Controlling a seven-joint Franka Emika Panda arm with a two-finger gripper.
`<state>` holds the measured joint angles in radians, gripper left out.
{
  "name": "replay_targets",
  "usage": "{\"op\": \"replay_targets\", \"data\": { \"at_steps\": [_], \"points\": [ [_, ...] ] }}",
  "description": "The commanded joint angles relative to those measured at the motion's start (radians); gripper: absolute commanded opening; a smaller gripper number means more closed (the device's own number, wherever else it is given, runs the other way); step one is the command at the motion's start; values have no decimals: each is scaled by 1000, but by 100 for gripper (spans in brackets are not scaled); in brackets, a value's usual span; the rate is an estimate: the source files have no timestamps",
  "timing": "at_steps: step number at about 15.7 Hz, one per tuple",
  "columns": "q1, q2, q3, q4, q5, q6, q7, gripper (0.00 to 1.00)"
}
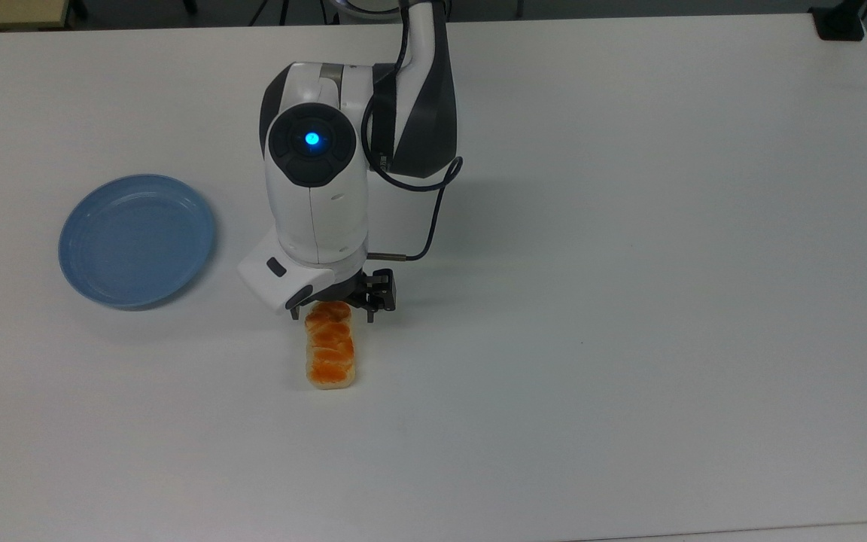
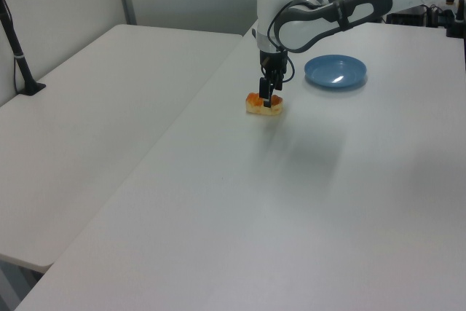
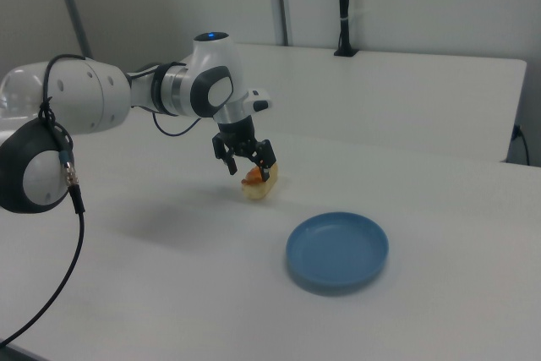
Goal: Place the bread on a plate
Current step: 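Close the gripper on the bread roll and lift it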
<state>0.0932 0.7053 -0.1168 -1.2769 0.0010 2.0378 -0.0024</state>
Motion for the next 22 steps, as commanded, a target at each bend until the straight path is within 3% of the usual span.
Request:
{"op": "replay_targets", "data": {
  "at_steps": [1,6,10,12,13,15,18,22],
  "points": [
    [-4,13,-1,17,-15,18,30,99],
    [0,20,-1,10,-16,18,30,99],
    [-1,36,-1,11,-18,51,51,85],
    [0,46,-1,11,-18,67,99,71],
    [0,45,-1,11,-18,65,105,57],
    [-1,39,-1,11,-18,59,105,49],
    [-4,16,-1,7,-16,51,131,43],
    [-26,-105,0,-51,-13,-22,131,36]
  ]
}}
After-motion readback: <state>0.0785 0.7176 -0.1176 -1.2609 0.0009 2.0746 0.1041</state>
